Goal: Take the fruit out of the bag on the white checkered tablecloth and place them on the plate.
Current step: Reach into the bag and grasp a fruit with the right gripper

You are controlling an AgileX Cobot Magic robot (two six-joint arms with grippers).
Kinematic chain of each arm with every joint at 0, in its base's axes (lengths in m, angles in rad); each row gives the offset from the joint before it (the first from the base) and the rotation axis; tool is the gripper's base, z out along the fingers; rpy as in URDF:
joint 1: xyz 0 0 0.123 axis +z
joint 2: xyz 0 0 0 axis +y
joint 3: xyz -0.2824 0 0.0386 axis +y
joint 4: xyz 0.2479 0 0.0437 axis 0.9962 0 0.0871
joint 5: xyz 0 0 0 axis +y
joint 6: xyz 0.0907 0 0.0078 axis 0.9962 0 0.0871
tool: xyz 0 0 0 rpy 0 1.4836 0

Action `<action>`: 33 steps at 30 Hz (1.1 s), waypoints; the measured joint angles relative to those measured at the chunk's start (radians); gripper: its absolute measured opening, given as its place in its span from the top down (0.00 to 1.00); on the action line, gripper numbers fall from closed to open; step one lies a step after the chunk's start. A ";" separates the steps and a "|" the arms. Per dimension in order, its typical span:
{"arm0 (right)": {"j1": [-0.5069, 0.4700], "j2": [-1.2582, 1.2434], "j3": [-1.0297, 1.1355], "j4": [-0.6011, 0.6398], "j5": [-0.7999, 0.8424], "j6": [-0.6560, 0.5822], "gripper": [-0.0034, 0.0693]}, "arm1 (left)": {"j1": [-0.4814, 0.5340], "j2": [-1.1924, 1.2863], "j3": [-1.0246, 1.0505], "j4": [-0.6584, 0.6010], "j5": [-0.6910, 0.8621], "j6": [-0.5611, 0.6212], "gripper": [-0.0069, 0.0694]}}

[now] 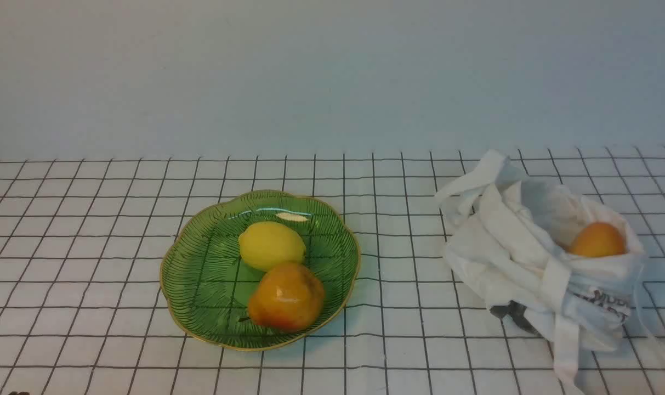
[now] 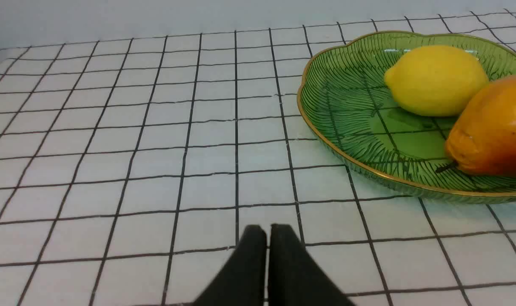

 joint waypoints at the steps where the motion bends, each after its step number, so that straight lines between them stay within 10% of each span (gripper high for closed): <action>1: 0.000 0.000 0.000 0.000 0.000 0.000 0.97 | 0.000 0.000 0.000 0.000 0.000 0.000 0.92; 23: 0.000 0.000 0.000 0.005 -0.004 -0.004 0.97 | 0.000 0.000 0.000 0.000 0.000 0.000 0.92; 33: 0.000 0.000 0.011 0.444 -0.358 0.124 0.97 | 0.000 0.000 0.000 0.000 0.000 0.000 0.92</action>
